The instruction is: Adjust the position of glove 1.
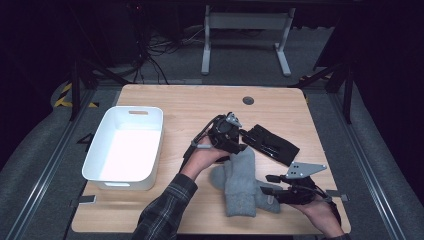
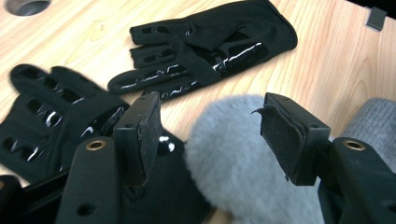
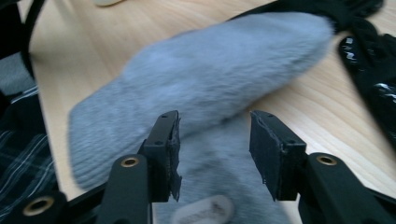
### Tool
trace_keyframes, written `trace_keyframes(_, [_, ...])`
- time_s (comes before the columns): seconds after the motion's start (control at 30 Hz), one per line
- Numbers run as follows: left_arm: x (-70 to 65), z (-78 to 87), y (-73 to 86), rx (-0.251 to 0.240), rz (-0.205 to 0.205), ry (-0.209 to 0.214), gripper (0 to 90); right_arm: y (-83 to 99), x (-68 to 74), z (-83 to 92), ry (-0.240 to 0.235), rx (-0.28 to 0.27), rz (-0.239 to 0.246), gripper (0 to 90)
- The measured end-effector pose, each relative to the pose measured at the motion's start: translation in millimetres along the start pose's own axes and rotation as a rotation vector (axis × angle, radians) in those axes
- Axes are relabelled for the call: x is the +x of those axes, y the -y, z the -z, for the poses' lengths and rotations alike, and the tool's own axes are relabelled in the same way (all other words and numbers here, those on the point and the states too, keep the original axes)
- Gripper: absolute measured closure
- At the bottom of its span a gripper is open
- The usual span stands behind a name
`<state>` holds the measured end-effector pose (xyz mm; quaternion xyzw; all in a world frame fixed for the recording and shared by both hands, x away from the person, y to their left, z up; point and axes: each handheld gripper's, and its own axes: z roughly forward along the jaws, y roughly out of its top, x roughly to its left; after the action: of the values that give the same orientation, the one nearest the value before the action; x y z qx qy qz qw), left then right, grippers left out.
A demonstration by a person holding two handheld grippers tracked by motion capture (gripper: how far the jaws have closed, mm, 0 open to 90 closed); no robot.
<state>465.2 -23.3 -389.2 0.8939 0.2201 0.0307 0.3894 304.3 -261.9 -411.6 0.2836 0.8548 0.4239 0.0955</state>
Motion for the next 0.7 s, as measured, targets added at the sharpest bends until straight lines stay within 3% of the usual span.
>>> trace_keyframes(0.1, [4.6, -6.0, -0.1, -0.005, 0.004, 0.019, 38.6, -1.2, 6.8, -0.7, -0.023, -0.004, 0.009, 53.7])
trace_keyframes(0.2, [7.8, -13.4, 1.8, 0.015, 0.015, 0.053, 38.2, -2.5, 23.0, -4.3, -0.066, 0.007, 0.044, 53.7])
trace_keyframes(0.37, [8.1, -23.6, 3.4, 0.057, -0.001, 0.079, 36.9, -2.2, 36.0, -9.6, -0.098, 0.025, 0.067, 52.3])
trace_keyframes(0.47, [6.7, -28.6, 4.1, 0.077, -0.020, 0.070, 36.2, -0.1, 44.1, -14.6, -0.121, 0.043, 0.076, 49.4])
trace_keyframes(0.7, [3.6, -40.6, 7.8, 0.134, -0.050, 0.053, 36.1, 7.1, 51.4, -30.2, -0.078, 0.126, 0.134, 50.4])
